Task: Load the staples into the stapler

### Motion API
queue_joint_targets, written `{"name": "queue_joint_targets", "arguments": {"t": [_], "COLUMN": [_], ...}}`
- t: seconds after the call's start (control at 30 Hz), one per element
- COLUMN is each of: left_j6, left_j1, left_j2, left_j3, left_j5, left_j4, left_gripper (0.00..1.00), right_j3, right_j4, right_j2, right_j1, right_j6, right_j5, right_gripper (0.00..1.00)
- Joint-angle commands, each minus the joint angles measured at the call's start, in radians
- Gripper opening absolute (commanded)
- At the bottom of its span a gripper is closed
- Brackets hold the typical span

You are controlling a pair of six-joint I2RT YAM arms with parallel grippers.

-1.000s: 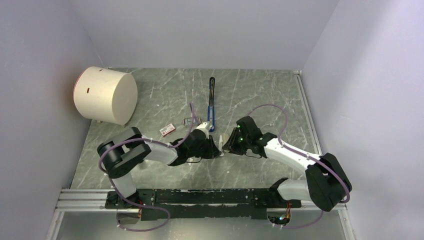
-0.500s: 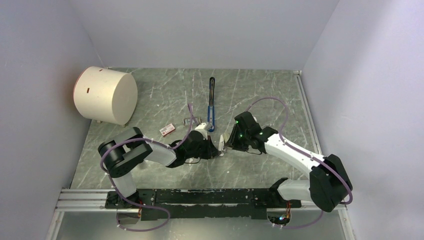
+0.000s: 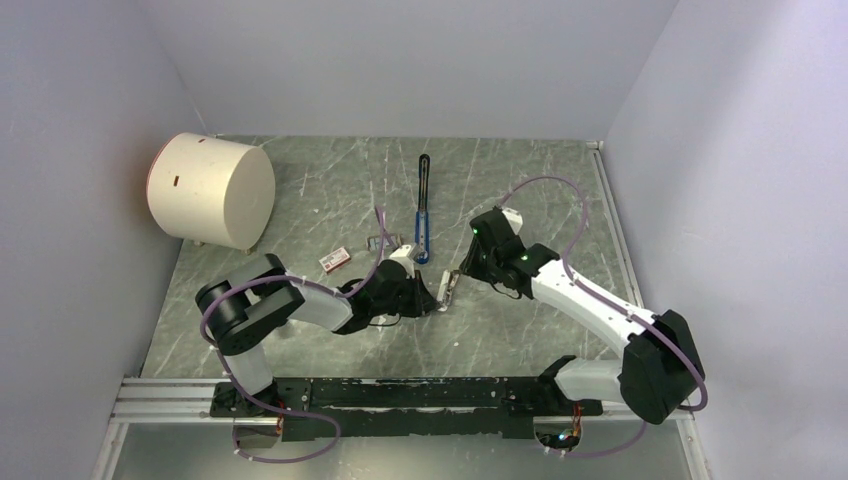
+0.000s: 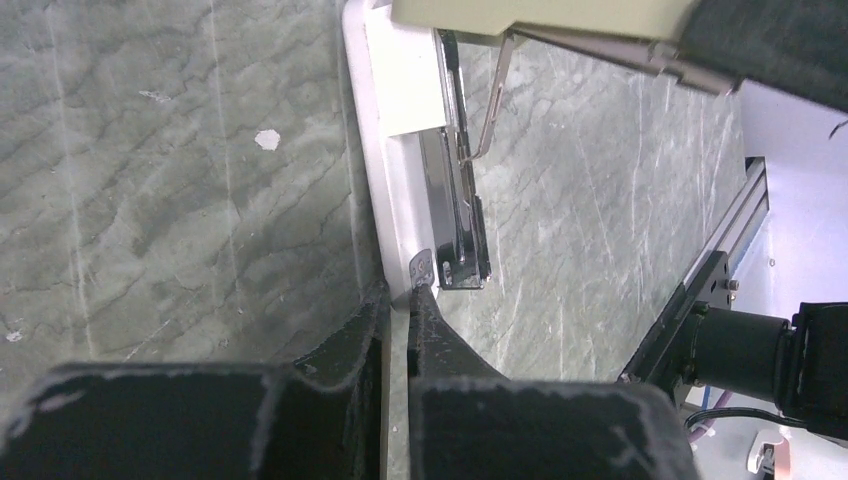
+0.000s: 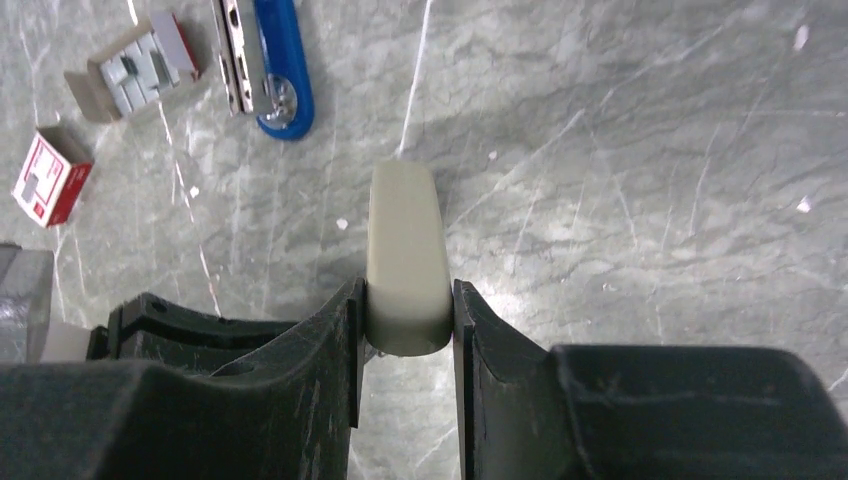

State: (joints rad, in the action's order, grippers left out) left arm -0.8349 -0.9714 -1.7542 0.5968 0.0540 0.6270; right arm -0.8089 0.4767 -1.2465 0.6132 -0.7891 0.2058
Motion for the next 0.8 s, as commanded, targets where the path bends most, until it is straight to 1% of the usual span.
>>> {"name": "queue_joint_targets", "arguments": {"t": [0.0, 0.13, 0.3, 0.37, 0.53, 0.63, 0.77], "left_j6": [0.012, 0.007, 0.005, 0.004, 0.0, 0.0, -0.007], "left_j1": [-0.014, -0.013, -0.014, -0.015, -0.014, -0.013, -0.013], "left_j2": [-0.032, -0.04, -0.045, -0.048, -0.047, -0.049, -0.054], "left_j3": [-0.014, -0.011, -0.009, -0.009, 0.004, 0.002, 0.0], "left_j5": [0.062, 0.046, 0.042, 0.036, -0.018, -0.022, -0.024], "left_j4": [-0.152, -0.176, -0.183, -0.187, -0.242, -0.246, -0.256], "left_gripper": [0.05, 0.05, 0.05, 0.05, 0.05, 0.05, 0.05], "right_j3": [-0.042, -0.089, -0.118, -0.11, -0.025, -0.003, -0.02], "right_j4": [-0.004, 0.008, -0.018, -0.04, -0.157, -0.189, -0.195], "right_j2": [-0.041, -0.094, -0.157, -0.176, -0.177, -0.195, -0.231], "right_j1": [-0.038, -0.056, -0.065, -0.067, -0.071, -0.079, -0.084], "right_j6": [0.051, 0.075, 0.112, 0.115, 0.112, 0.106, 0.114], "right_j5": [0.206, 0.244, 0.233, 0.223, 0.193, 0.168, 0.129], "right_gripper": [0.16, 0.2, 0.21, 0.22, 0.27, 0.3, 0.34]}}
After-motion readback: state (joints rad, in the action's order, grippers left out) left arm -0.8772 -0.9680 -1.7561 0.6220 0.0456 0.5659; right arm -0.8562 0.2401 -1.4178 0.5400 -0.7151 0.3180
